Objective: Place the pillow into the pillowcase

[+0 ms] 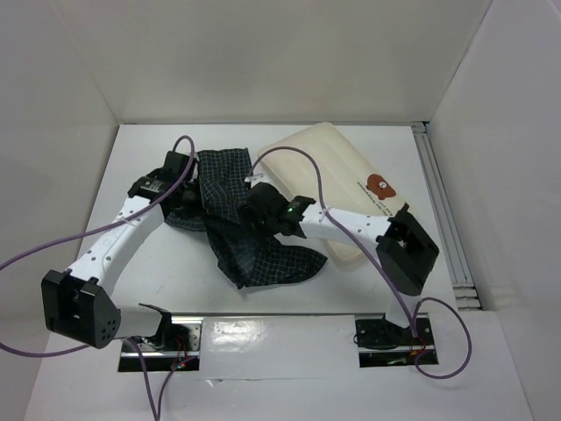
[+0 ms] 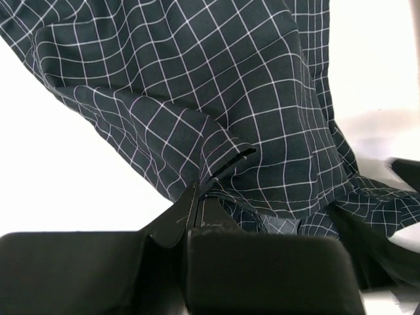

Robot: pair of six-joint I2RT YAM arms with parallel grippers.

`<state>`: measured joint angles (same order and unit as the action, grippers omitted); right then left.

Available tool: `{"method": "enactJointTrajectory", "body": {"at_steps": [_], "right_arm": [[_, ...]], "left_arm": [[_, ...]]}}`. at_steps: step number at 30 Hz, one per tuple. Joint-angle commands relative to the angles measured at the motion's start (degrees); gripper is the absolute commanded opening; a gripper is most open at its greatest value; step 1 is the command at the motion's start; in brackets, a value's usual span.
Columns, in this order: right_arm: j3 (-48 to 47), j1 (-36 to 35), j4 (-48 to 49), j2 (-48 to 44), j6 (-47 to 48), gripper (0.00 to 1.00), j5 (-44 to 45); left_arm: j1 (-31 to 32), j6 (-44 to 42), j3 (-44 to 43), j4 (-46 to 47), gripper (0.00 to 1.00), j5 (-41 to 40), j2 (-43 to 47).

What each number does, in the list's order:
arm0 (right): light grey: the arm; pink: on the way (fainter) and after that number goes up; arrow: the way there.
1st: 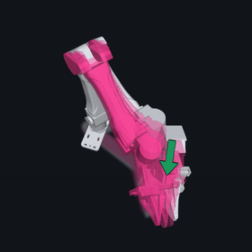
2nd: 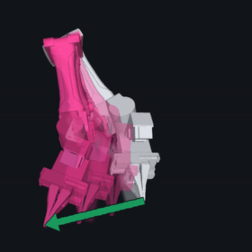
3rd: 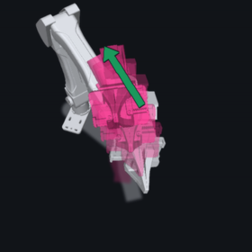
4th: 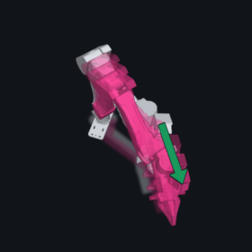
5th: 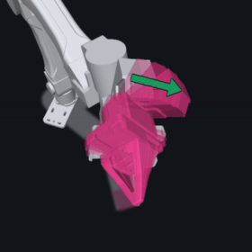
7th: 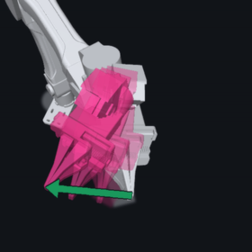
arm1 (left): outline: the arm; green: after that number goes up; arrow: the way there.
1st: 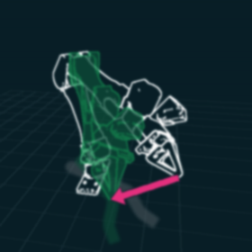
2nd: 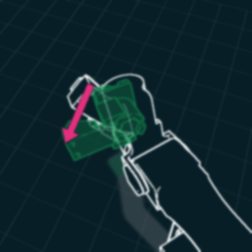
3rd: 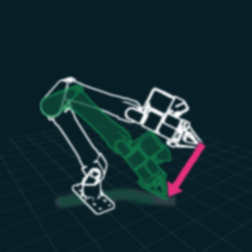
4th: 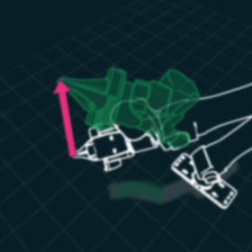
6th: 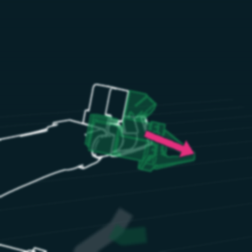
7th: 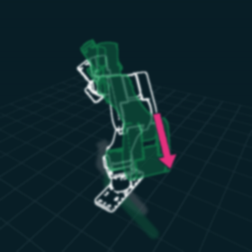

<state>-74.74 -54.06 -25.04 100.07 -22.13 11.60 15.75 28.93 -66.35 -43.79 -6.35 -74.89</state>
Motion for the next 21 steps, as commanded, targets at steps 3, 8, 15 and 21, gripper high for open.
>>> {"method": "enactJointTrajectory", "body": {"at_steps": [3,8,15,21], "right_arm": [[-4.2,1.9,5.0,8.2,2.4,0.50,-0.7],[-10.2,5.5,-0.3,6.0,0.4,0.00,10.0],[-11.9,9.6,1.8,2.8,2.5,0.00,7.4],[-10.2,8.3,-0.2,4.2,3.8,0.00,4.3]], "left_arm": [[0.1,1.0,0.3,-0.8,0.00,-1.0,2.3],[0.1,2.8,-0.8,-4.3,0.00,-3.0,5.5],[1.3,2.2,2.9,-5.8,0.00,4.7,9.0],[4.3,-0.6,0.5,-5.3,0.60,0.8,6.8]]}}
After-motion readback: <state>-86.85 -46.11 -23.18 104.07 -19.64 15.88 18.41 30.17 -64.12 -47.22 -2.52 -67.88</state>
